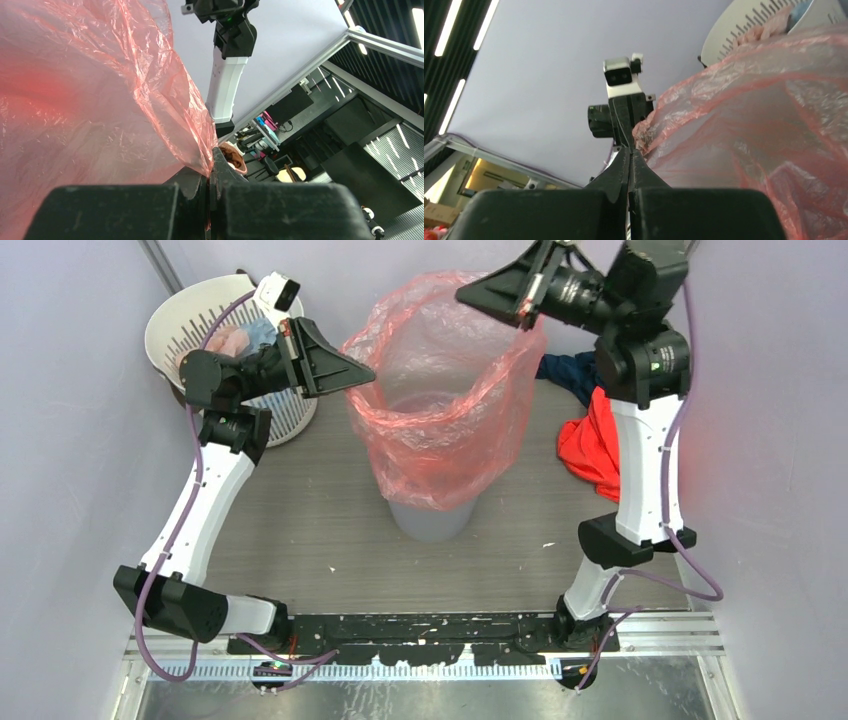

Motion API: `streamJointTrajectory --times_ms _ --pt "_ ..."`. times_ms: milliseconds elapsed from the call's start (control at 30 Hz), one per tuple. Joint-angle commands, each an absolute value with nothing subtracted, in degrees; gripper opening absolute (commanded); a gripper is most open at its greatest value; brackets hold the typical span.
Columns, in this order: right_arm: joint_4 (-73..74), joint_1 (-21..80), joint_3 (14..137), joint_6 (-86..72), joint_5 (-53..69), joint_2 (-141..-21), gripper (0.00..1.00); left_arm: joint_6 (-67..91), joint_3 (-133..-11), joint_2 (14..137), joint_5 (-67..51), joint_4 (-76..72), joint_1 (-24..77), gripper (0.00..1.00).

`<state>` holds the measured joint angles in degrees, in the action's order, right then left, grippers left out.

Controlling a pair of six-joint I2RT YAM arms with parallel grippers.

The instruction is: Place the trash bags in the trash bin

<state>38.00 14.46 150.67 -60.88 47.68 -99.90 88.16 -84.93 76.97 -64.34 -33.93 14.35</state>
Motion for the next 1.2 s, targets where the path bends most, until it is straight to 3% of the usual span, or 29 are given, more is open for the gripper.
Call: streamJointTrajectory --times_ms 0,133,300,500,800,1000,1167 --pt "50.0 18.7 156.8 -48.7 43.5 -97.6 0.01 88.3 -85.0 75.3 -65.5 -36.9 14.2 0.0" --pt "57.7 19.1 154.2 -40.8 35.8 -94.6 0.01 88.2 -85.3 75.6 -65.9 -36.5 14.2 0.0" --pt "70.6 26.0 154.6 -28.6 17.6 -96.6 0.01 87.9 -84.6 75.1 -66.1 -36.1 14.2 0.0" --pt "68.8 33.4 153.1 -23.5 2.2 -95.2 0.01 86.6 -84.1 74.3 -66.6 -34.4 14.2 0.0" --pt "54.2 36.8 147.8 -24.1 4.8 -89.0 0.01 85.8 -81.7 73.7 -67.0 -34.5 14.2 0.0" --pt "55.8 39.9 155.6 -23.9 8.2 -98.1 0.01 85.9 -81.9 73.7 -67.5 -34.7 14.2 0.0" --pt "58.0 43.2 152.2 -22.2 3.2 -100.0 0.01 85.9 -82.8 73.6 -67.9 -34.3 14.2 0.0"
